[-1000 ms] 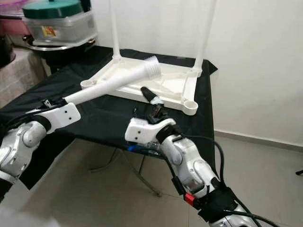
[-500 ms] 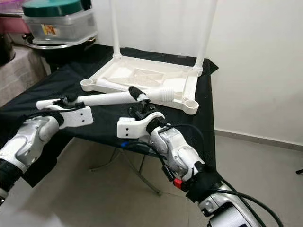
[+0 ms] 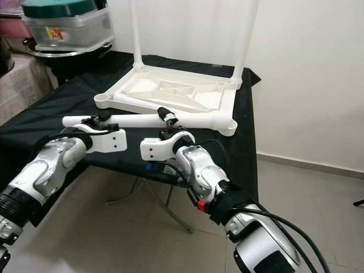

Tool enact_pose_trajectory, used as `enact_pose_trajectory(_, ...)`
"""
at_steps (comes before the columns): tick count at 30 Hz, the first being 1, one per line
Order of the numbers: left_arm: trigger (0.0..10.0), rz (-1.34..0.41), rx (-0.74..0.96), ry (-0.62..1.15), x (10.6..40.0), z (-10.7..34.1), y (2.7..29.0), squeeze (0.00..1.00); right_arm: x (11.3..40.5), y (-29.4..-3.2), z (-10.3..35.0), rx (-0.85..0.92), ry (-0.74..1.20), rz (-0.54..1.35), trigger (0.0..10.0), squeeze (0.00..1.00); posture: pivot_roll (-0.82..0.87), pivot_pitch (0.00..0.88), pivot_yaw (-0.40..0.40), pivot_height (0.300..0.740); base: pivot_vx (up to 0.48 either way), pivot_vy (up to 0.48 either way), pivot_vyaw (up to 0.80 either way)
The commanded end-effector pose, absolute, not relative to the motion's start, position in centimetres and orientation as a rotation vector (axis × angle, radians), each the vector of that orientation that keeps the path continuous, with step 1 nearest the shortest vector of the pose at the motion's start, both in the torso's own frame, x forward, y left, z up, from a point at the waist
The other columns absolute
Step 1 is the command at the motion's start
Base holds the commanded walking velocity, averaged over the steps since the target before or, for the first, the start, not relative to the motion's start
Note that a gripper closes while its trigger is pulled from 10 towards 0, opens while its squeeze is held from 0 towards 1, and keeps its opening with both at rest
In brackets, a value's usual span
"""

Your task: Building children table

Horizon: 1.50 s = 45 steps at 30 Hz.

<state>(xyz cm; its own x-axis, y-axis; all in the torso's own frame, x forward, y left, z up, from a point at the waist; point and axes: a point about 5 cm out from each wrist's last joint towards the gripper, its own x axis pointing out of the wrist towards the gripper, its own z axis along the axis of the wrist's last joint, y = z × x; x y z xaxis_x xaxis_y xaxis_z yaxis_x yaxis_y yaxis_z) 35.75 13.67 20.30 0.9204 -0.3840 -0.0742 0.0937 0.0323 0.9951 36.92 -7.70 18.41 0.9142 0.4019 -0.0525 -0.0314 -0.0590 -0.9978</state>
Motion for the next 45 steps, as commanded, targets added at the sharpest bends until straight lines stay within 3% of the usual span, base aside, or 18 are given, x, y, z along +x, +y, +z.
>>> enact_pose_trajectory(1,10.0,-0.395,1.513,-0.267,35.5,20.5,12.8,0.00,37.4,-7.7,18.9,-1.602,-0.290,0.336,10.0,0.00,0.06,0.038,-0.036,0.740,0.000,0.000,0.00)
enact_pose_trajectory(15,10.0,-0.451,1.493,-0.303,34.4,20.0,11.0,0.00,39.5,-9.4,19.8,-1.614,-0.221,0.232,10.0,0.00,0.06,0.019,-0.041,0.740,0.000,0.000,0.00)
enact_pose_trajectory(16,10.0,-0.453,1.495,-0.302,34.4,20.0,11.0,0.00,39.6,-9.5,19.7,-1.616,-0.207,0.230,8.6,0.00,0.06,0.018,-0.042,0.740,0.000,0.000,0.00)
enact_pose_trajectory(18,10.0,-0.455,1.497,-0.301,34.4,20.0,11.0,0.00,39.7,-9.6,19.7,-1.617,-0.199,0.230,8.6,0.00,0.06,0.018,-0.042,0.740,0.000,0.000,0.00)
enact_pose_trajectory(19,10.0,-0.453,1.498,-0.301,34.3,20.0,11.1,0.00,39.8,-9.7,19.6,-1.618,-0.195,0.232,1.5,0.00,0.07,0.016,-0.044,0.740,0.000,0.000,0.00)
enact_pose_trajectory(20,10.0,-0.453,1.498,-0.301,34.3,20.0,11.1,0.00,39.8,-9.7,19.6,-1.618,-0.195,0.232,1.5,0.00,0.07,0.016,-0.044,0.740,0.000,0.000,0.00)
enact_pose_trajectory(21,10.0,-0.451,1.499,-0.303,34.3,20.1,11.1,0.00,39.8,-9.8,19.5,-1.617,-0.190,0.232,0.0,0.00,0.07,0.010,-0.044,0.740,0.000,0.000,0.00)
enact_pose_trajectory(39,10.0,-0.430,1.450,-0.340,34.0,21.2,10.6,0.00,40.3,-10.6,18.9,-1.593,-0.148,0.229,0.0,0.00,0.07,0.005,-0.049,0.740,0.000,0.000,0.00)
enact_pose_trajectory(40,10.0,-0.418,1.415,-0.344,33.9,21.4,10.6,1.00,40.3,-10.5,18.9,-1.589,-0.148,0.229,0.0,0.00,0.07,0.007,-0.049,0.740,0.000,0.000,0.00)
enact_pose_trajectory(45,10.0,-0.421,1.376,-0.314,33.9,21.2,11.0,1.00,40.4,-10.3,19.1,-1.574,-0.156,0.227,0.0,0.00,0.07,0.010,-0.048,0.740,0.000,0.000,0.00)
